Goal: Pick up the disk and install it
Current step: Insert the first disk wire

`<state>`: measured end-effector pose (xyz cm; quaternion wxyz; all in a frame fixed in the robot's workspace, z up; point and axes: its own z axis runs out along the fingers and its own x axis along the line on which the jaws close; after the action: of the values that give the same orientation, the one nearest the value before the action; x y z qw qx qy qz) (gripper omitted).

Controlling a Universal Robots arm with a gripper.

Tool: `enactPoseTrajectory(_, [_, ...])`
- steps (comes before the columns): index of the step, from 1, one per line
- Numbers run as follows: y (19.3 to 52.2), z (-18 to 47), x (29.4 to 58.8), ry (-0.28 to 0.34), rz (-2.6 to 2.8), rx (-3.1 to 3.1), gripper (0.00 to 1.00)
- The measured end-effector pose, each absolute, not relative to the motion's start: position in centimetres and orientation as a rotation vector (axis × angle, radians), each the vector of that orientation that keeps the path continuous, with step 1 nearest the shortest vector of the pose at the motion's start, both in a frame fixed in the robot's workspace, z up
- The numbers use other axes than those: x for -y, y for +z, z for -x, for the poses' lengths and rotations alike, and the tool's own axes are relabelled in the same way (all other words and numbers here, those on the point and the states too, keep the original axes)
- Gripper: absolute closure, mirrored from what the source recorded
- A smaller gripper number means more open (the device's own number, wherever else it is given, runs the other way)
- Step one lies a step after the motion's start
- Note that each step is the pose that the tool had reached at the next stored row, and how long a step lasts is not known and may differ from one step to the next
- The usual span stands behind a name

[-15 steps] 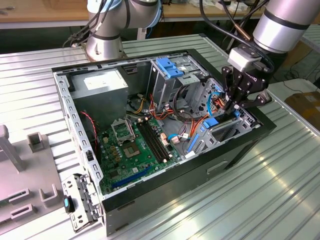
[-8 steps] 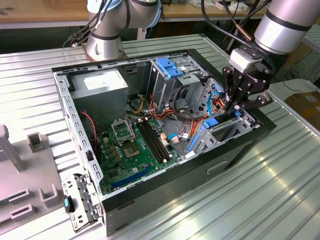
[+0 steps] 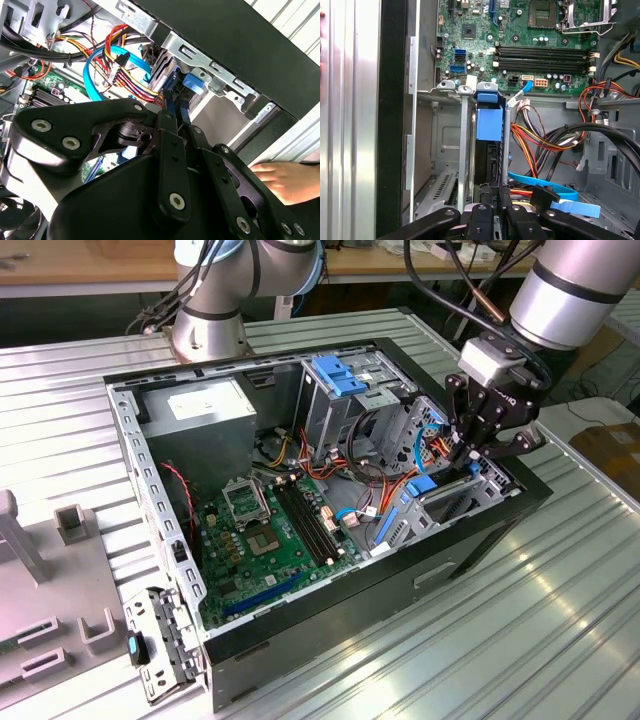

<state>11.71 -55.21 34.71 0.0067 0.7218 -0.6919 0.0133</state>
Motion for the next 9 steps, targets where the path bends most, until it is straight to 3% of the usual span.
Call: enactPoseTrajectory(9, [34.69, -11.71, 55.22, 0.032, -2.214, 2.201, 0.84])
